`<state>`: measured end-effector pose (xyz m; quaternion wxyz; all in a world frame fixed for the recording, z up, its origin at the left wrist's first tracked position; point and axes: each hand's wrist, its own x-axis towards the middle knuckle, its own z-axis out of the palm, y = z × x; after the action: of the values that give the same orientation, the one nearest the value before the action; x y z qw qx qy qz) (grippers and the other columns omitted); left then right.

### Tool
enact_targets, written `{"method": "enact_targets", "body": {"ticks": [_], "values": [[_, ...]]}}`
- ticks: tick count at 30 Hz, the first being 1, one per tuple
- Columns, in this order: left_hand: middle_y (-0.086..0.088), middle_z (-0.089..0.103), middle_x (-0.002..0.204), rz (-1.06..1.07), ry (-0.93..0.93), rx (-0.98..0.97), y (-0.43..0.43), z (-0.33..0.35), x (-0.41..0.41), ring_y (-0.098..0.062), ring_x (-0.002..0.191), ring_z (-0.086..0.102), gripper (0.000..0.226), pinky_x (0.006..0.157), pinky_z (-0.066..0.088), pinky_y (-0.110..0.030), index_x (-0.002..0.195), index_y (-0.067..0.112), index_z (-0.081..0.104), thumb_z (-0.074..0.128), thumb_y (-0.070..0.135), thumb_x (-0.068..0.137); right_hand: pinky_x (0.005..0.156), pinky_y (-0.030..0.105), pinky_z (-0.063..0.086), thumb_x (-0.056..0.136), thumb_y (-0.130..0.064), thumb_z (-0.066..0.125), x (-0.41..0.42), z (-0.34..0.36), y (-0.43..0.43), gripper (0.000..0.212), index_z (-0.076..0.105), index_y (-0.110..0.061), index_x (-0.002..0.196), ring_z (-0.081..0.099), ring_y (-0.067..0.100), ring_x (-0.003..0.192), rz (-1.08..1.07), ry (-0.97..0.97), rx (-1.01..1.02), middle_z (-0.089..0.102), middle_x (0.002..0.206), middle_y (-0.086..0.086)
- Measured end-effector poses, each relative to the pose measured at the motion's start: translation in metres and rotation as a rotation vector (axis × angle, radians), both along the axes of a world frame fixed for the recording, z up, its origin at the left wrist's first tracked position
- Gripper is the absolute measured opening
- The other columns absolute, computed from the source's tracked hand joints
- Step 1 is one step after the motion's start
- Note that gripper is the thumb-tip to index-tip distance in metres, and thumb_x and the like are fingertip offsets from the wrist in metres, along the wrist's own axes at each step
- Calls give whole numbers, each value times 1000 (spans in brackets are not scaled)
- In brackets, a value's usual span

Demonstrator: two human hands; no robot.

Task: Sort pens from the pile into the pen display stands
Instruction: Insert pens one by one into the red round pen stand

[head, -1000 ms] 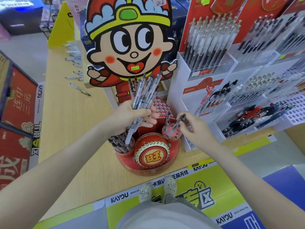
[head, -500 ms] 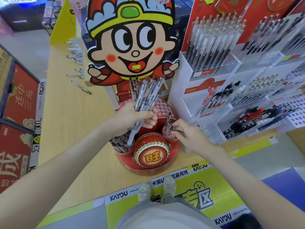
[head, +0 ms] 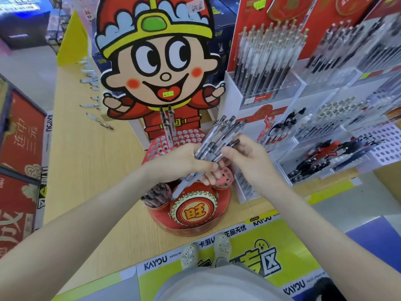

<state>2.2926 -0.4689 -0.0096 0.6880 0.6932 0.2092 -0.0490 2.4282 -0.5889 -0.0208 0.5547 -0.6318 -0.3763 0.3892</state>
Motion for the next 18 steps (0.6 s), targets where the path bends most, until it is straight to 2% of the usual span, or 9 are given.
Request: {"method": "enact_targets", "body": {"ticks": [4,7,9,12,15,18], "values": [[-15,72,100,72,7,-64,3,-1,4,-23,89,72,17,74,57,-25,109,-2,62,56,-1,93,67,30,53,91,-2,56,9,2,-2,15,62,-15,85,65,19,70,-64,10,9,67,74,3],[-16,72,100,200,-16,-66,11,-2,0,-24,93,72,12,74,57,-25,103,-2,62,57,0,92,64,26,54,94,-1,48,27,8,-9,14,57,-10,88,63,16,68,-184,73,137,65,78,4],[-13,73,91,289,-5,-27,16,-2,-3,-21,80,72,9,65,58,-26,98,-1,59,58,5,93,65,26,53,96,-3,47,42,9,-17,13,53,-12,89,60,16,69,-248,33,199,62,79,1],[-3,65,65,338,42,70,19,-4,-8,-13,47,54,13,41,43,-21,85,7,53,61,14,93,68,24,50,95,-5,50,51,-1,-27,18,53,-21,87,58,15,69,-164,-253,94,59,77,-8],[3,52,46,325,73,95,17,-3,-5,-8,37,39,23,37,31,-18,76,9,46,59,17,94,69,19,43,93,-12,55,42,-20,-28,18,53,-29,87,57,10,73,63,-486,-91,61,77,-12],[5,45,42,296,76,93,13,-2,-3,-7,37,36,29,38,28,-17,71,8,43,56,19,95,69,16,41,94,-14,56,36,-38,-24,11,56,-25,92,56,3,78,151,-550,-144,64,82,-6]]}}
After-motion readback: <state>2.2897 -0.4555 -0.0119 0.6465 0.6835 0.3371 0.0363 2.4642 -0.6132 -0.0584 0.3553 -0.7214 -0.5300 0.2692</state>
